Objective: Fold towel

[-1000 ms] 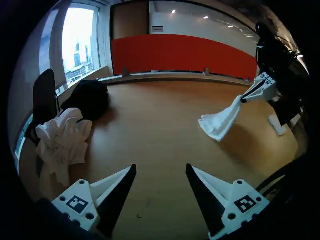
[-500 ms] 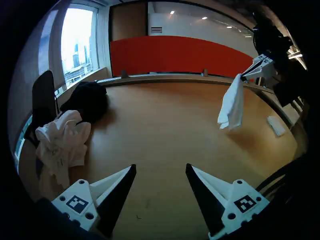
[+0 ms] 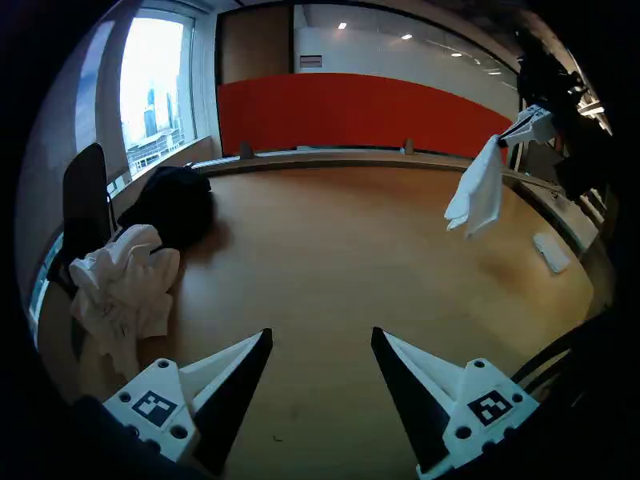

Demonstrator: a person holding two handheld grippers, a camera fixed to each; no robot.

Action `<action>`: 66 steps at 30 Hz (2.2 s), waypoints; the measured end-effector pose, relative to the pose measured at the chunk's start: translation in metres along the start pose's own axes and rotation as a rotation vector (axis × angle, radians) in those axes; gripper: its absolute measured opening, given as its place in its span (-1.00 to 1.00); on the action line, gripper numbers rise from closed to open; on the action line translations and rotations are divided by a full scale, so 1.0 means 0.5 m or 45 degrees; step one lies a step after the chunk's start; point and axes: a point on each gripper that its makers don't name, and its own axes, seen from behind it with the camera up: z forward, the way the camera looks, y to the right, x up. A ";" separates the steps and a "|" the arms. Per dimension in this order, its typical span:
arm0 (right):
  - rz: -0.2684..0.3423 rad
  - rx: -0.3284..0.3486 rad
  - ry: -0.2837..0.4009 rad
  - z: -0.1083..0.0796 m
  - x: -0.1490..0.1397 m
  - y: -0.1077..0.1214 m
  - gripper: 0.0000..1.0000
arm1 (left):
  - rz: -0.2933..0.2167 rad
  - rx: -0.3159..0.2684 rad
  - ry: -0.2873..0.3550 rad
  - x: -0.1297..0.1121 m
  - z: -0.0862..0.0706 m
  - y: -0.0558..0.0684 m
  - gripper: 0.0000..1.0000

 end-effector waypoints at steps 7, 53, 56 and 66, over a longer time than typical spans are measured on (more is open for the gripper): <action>0.046 -0.065 -0.044 -0.038 -0.060 0.070 -0.96 | 0.010 -0.005 -0.003 0.005 0.003 0.006 0.83; 0.260 -0.425 -0.297 -0.282 -0.417 0.421 -0.95 | 0.092 -0.038 -0.030 0.040 0.029 0.060 0.83; 0.264 -0.433 -0.314 -0.290 -0.434 0.431 -0.95 | 0.097 -0.041 -0.029 0.043 0.029 0.064 0.83; 0.308 -0.446 -0.326 -0.304 -0.471 0.444 -0.95 | 0.112 -0.052 -0.027 0.048 0.028 0.080 0.84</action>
